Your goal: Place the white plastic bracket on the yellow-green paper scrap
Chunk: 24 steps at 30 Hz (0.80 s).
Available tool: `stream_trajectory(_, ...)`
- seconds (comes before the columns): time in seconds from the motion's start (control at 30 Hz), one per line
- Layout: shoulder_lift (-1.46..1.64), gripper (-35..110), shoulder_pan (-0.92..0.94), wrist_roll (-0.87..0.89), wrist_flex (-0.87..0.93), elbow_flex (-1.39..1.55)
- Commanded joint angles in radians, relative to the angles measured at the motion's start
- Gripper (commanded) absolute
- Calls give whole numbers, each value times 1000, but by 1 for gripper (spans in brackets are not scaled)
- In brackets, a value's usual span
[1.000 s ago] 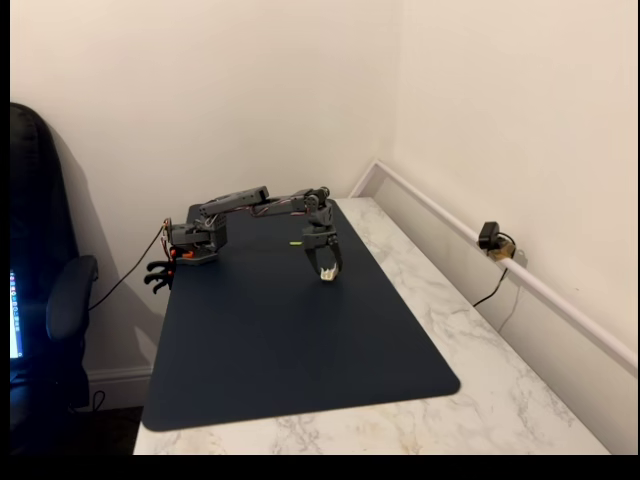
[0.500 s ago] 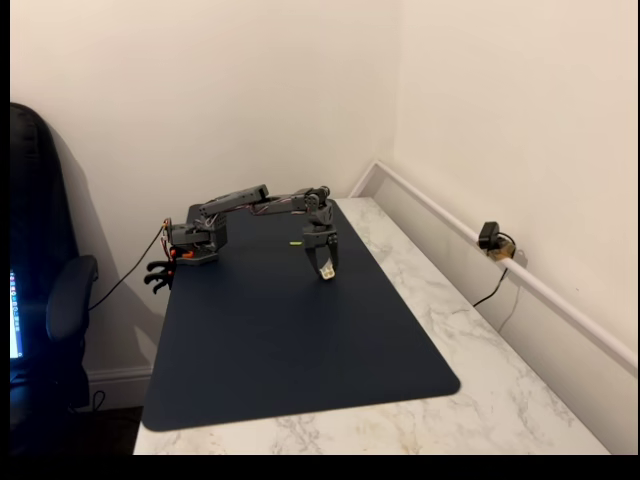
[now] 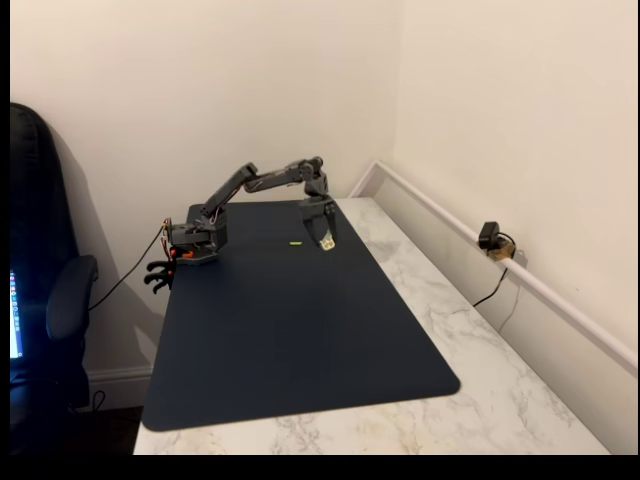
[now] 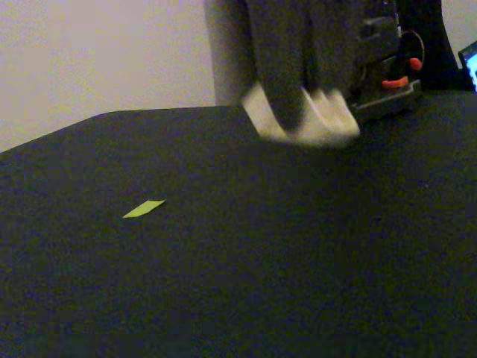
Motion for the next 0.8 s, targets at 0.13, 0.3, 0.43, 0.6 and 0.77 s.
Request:
stream_trajectory(0.13, 410, 0, 146, 3, -81, 410)
stream_trajectory(0.3, 594, 0, 268, -5, -161, 663)
stream_trajectory(0.43, 690, 0, 336, 35, -225, 822)
stream_trajectory(0.6, 779, 0, 377, 112, -334, 1040)
stream_trajectory(0.77, 818, 0, 405, 181, -423, 1183)
